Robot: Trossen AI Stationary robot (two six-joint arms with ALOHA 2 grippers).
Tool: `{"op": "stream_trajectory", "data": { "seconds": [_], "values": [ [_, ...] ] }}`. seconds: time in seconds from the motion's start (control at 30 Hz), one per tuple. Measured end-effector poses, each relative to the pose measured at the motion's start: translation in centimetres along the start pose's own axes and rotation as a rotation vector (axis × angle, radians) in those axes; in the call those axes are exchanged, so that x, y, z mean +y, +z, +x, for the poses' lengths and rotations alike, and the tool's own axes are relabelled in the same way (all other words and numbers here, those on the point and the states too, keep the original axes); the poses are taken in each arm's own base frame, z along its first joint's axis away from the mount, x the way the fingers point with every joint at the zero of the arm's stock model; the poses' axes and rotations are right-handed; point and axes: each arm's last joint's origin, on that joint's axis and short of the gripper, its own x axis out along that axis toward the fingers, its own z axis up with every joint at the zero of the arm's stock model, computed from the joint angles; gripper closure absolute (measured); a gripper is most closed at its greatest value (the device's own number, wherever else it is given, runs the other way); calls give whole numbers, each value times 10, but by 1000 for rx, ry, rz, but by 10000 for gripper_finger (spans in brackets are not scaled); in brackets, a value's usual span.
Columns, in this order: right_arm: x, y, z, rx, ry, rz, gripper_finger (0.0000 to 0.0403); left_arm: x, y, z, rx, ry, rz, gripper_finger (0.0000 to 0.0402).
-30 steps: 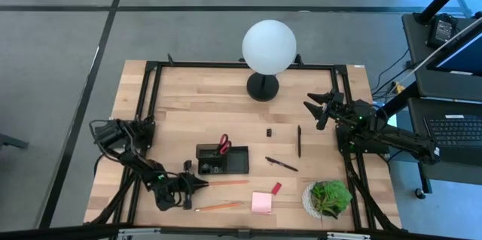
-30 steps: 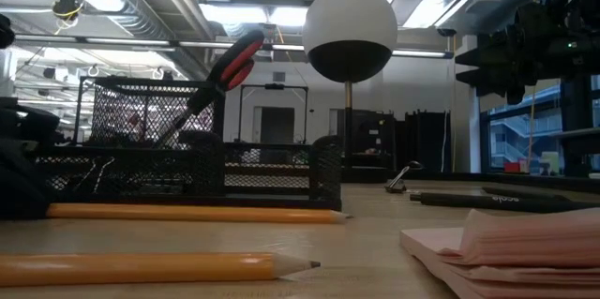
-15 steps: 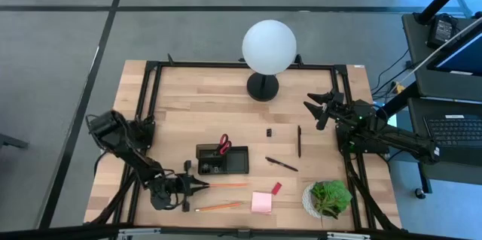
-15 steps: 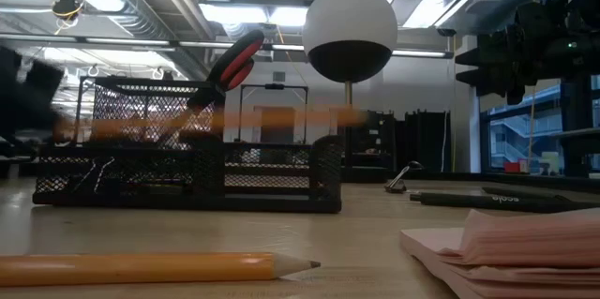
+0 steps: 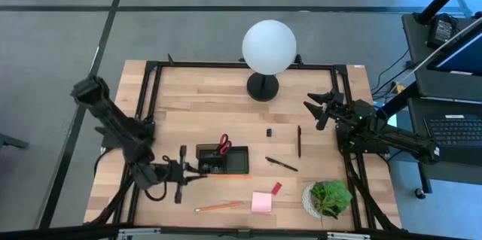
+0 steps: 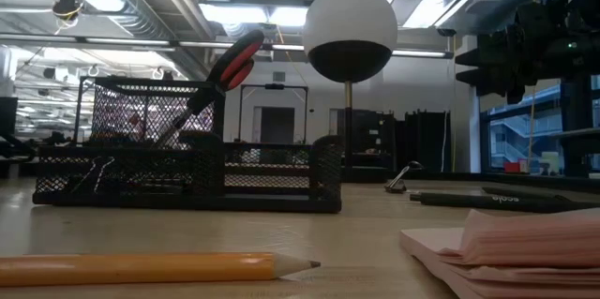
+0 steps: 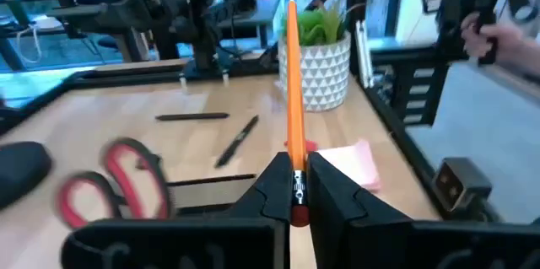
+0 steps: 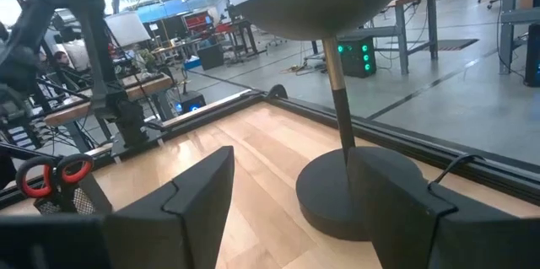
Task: Pick and place office supplies into organizer
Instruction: Put the top orange pencil into the black desk organizer
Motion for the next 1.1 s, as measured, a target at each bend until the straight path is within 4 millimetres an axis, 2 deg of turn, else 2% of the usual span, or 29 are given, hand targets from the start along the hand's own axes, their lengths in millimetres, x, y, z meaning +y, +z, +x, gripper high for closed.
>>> {"op": "stream_trajectory", "data": {
  "seconds": [0.23, 0.4, 0.53, 0.7, 0.87, 1.1],
  "values": [
    [0, 0, 0, 0, 0, 1, 167, 32, 42, -12, 203, 8, 31, 389],
    [0, 0, 0, 0, 0, 3, 167, 58, 75, -29, 383, -6, -34, 389],
    [0, 0, 0, 0, 0, 3, 167, 72, 91, -44, 538, -80, -39, 389],
    [0, 0, 0, 0, 0, 27, 167, 82, 113, -58, 554, -108, -86, 389],
    [0, 0, 0, 0, 0, 29, 167, 91, 119, -69, 590, -88, -81, 389],
    [0, 0, 0, 0, 0, 30, 167, 100, 105, -77, 746, 24, -116, 389]
  ]
}}
